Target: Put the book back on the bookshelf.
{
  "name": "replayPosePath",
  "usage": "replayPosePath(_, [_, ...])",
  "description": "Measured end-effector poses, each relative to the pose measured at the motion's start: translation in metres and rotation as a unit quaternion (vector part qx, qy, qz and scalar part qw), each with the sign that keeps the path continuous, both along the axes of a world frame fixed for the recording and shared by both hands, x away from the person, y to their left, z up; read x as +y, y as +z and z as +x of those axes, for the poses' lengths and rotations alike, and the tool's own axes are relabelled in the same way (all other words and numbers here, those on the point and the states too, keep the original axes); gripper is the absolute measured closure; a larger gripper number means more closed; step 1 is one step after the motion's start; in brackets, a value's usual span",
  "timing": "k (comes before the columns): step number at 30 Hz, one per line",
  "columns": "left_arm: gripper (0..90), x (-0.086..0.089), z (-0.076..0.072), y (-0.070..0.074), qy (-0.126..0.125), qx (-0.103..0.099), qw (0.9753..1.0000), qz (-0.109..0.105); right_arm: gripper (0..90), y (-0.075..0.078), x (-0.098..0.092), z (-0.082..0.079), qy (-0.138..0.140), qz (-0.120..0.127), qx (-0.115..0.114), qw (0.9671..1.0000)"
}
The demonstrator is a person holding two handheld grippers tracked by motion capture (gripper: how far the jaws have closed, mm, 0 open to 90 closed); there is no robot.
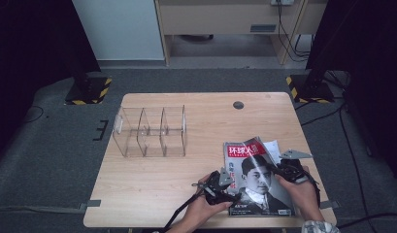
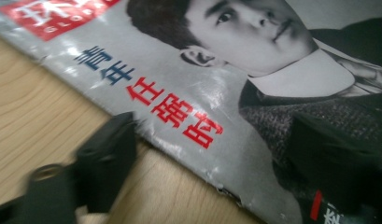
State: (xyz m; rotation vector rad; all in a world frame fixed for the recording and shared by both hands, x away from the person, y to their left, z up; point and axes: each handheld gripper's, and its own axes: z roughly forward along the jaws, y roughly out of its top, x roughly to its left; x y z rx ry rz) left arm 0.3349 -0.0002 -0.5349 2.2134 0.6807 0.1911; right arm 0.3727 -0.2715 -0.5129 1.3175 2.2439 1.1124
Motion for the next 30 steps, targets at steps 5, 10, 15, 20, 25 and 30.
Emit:
replayPosePath(5, [5.9, 0.002, 0.019, 0.003, 0.026, 0.000, 0.9996, -0.007, 87.6, 0.002, -0.003, -0.001, 0.001, 0.024, -0.003, 0.9997])
replayPosePath(10, [5.2, 0.018, 0.028, 0.003, 0.061, -0.002, 0.9981, -0.009, 87.7, 0.007, -0.005, -0.004, 0.004, 0.058, -0.007, 0.9983])
replayPosePath(15, [5.4, 0.024, 0.031, 0.003, 0.074, -0.002, 0.9972, -0.013, 87.7, 0.011, -0.004, -0.006, 0.007, 0.074, -0.011, 0.9972])
replayPosePath(20, [5.4, 0.028, 0.034, 0.005, 0.084, 0.000, 0.9961, -0.026, 87.7, 0.017, 0.001, -0.009, 0.018, 0.089, -0.023, 0.9956])
replayPosePath(25, [5.4, 0.031, 0.036, 0.005, 0.093, 0.000, 0.9953, -0.027, 87.7, 0.021, 0.005, -0.011, 0.032, 0.108, -0.032, 0.9931])
replayPosePath(30, [5.4, 0.032, 0.037, 0.004, 0.096, 0.002, 0.9951, -0.024, 87.7, 0.023, 0.004, -0.012, 0.039, 0.131, -0.036, 0.9900])
